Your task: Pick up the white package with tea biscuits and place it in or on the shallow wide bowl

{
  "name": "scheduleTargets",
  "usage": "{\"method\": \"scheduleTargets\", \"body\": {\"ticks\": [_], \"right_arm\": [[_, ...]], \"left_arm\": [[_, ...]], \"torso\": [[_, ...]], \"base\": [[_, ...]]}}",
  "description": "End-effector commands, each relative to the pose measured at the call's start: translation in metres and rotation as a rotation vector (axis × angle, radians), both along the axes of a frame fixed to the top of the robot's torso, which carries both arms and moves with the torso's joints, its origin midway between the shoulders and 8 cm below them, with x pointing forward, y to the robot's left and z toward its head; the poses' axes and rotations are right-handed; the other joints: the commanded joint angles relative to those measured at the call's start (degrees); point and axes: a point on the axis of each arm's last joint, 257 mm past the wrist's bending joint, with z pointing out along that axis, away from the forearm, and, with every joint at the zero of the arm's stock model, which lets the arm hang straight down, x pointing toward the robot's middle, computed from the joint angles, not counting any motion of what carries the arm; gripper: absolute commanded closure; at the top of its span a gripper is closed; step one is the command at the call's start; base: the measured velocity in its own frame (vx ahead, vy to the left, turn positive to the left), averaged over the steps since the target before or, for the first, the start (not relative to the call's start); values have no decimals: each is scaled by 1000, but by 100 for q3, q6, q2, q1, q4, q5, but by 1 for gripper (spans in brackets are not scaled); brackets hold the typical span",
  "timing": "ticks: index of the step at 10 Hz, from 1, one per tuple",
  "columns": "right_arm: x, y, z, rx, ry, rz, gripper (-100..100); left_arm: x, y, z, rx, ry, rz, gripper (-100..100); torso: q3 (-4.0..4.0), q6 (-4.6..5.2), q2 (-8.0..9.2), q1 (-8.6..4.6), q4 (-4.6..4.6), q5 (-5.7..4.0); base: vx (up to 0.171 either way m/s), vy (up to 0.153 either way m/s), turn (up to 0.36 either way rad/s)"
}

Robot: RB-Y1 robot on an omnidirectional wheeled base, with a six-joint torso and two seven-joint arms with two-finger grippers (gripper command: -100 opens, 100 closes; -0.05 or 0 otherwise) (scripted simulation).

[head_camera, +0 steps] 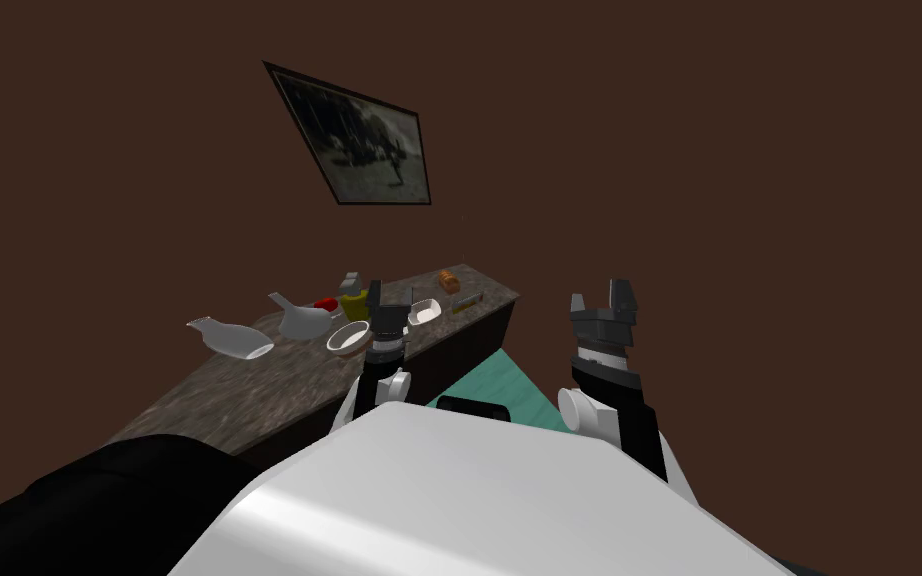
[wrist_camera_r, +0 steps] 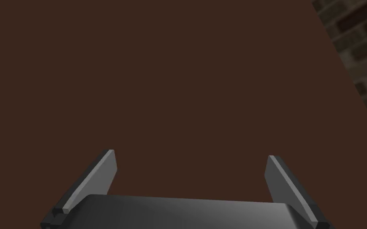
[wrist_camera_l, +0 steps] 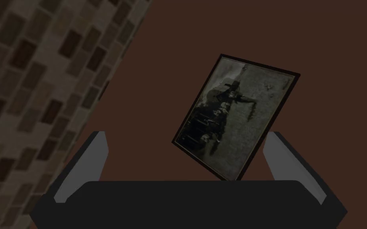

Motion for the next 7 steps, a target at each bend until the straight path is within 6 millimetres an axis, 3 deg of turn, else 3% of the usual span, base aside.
{"method": "scheduleTargets", "body": {"ticks": [1, 7], "right_arm": [[0, 0, 0, 0, 0, 0, 0], [0, 0, 0, 0, 0, 0, 0]], "left_arm": [[12, -2, -6, 15, 31, -23, -100], [68, 1, -33, -3, 162, -71, -100]], "torso": [[0, 0, 0, 0, 0, 0], [1, 0, 3, -7, 1, -2]], "base": [[-7, -10, -77], [-14, -23, -85]]}}
